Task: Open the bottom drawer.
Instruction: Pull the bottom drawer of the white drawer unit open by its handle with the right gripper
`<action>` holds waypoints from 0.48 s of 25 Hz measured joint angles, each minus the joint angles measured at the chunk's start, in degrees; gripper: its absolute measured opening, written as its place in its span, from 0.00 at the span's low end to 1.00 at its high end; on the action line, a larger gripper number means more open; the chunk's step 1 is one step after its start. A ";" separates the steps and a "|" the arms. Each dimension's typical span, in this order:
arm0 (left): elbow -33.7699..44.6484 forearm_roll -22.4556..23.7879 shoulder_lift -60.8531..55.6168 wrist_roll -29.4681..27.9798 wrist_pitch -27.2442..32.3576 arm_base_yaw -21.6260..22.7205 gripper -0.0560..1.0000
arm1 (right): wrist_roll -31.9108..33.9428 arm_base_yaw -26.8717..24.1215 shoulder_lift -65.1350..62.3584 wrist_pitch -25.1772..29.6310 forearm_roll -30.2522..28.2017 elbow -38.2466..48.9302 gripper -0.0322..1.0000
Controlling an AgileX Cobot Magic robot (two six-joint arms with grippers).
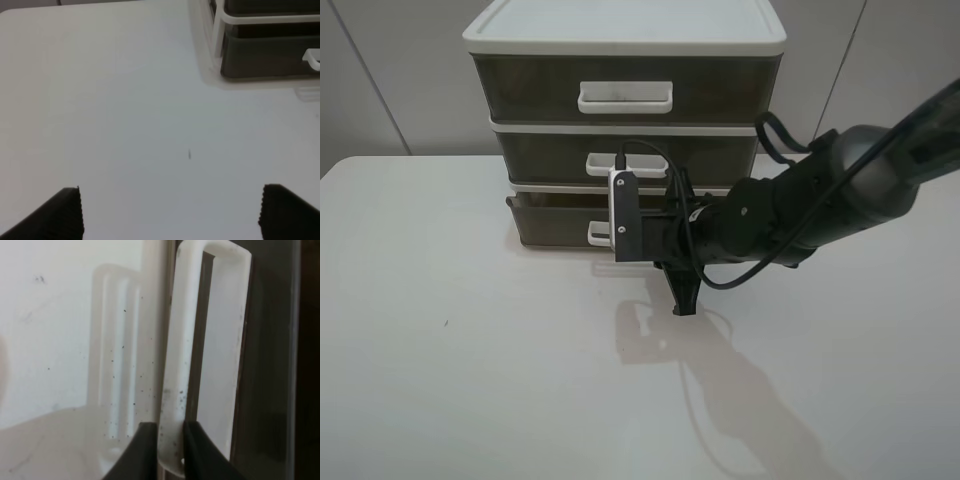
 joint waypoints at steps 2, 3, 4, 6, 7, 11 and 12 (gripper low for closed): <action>0.00 0.00 0.00 0.00 0.00 0.00 0.73 | 0.00 0.00 0.00 0.00 0.00 0.00 0.06; 0.00 0.00 0.00 0.00 0.00 0.00 0.73 | 0.00 0.00 0.00 0.00 0.00 0.00 0.06; 0.00 0.00 0.00 0.00 0.00 0.00 0.73 | 0.00 0.00 0.00 0.00 0.13 0.00 0.06; 0.00 0.00 0.00 0.00 0.00 0.00 0.73 | 0.00 0.00 0.00 -0.04 0.69 0.00 0.06; 0.00 0.00 0.00 0.00 0.00 0.00 0.73 | 0.00 0.00 0.00 0.07 0.89 0.00 0.06; 0.00 0.00 0.00 0.00 0.00 0.00 0.73 | 0.00 0.00 -0.39 1.28 1.31 0.00 0.06; 0.00 0.00 0.00 0.00 0.00 0.00 0.73 | 0.00 0.00 -0.72 1.92 1.47 0.00 0.06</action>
